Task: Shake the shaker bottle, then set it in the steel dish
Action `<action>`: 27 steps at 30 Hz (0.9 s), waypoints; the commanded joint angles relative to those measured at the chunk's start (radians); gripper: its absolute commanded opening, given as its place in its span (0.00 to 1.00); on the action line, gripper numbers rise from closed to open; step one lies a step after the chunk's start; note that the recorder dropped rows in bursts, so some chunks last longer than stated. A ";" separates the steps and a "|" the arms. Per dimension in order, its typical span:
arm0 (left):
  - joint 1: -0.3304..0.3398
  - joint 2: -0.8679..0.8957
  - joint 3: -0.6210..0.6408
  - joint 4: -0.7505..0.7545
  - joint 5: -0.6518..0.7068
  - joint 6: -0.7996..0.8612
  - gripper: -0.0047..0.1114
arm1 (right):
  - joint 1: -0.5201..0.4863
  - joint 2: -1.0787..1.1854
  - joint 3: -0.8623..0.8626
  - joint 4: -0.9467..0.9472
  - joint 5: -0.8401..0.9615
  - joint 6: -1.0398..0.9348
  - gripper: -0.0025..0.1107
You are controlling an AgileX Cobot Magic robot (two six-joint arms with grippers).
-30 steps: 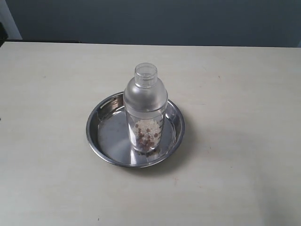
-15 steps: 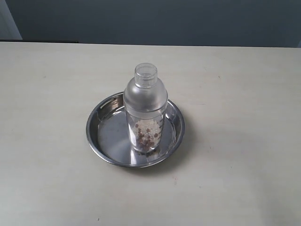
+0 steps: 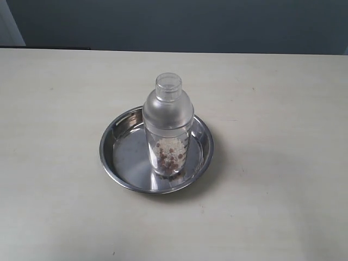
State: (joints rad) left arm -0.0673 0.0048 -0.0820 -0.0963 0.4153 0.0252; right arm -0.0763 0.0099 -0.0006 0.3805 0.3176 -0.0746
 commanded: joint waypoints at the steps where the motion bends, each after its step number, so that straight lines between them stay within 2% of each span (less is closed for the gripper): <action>1: 0.005 -0.005 0.051 -0.003 -0.033 -0.025 0.04 | -0.003 -0.005 0.001 -0.001 -0.011 -0.003 0.02; 10: 0.005 -0.005 0.082 -0.001 -0.071 -0.020 0.04 | -0.003 -0.005 0.001 -0.001 -0.011 -0.003 0.02; 17: 0.005 -0.005 0.082 0.045 -0.237 -0.020 0.04 | -0.003 -0.005 0.001 -0.001 -0.011 -0.003 0.02; 27: 0.005 -0.005 0.082 0.109 -0.235 -0.018 0.04 | -0.003 -0.005 0.001 -0.001 -0.011 -0.003 0.02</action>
